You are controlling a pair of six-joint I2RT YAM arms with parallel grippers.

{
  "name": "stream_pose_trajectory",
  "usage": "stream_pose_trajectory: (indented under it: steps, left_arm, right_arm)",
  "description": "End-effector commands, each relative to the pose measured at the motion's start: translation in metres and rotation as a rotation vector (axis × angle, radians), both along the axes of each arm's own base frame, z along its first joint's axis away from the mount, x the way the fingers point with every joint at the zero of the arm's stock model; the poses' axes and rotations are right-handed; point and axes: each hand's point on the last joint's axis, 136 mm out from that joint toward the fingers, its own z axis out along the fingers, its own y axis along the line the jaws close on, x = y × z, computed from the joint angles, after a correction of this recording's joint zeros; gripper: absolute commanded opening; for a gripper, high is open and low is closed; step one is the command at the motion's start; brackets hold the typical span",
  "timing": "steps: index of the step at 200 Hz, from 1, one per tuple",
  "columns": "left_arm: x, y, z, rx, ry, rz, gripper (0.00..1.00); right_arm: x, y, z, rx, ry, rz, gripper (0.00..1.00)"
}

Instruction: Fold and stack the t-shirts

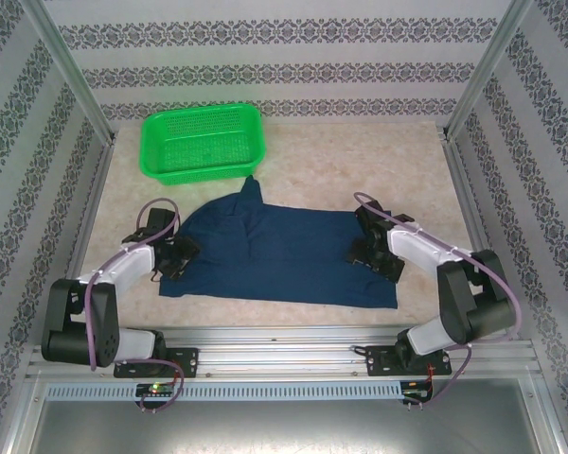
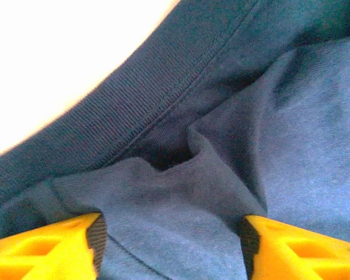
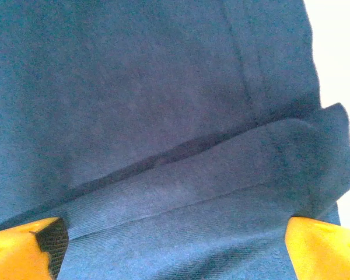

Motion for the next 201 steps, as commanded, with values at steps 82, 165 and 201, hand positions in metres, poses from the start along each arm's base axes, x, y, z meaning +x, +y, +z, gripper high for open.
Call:
stream_pose_trajectory:
  steps: [82,165,201]
  left_arm:
    - [0.181,-0.029,0.122,0.413,-0.192,-1.013,0.79]
    - [0.229,-0.012,0.107,0.732,-0.248,-1.34,0.8]
    - [0.24,-0.015,0.082,0.719,-0.233,-1.366,0.81]
  right_arm:
    - [0.056,0.044,0.096,0.158,-0.322,0.313,0.98]
    - [0.04,0.044,0.101,0.197,-0.326,0.318,0.98]
    - [0.031,0.042,0.097,0.205,-0.308,0.318,0.98]
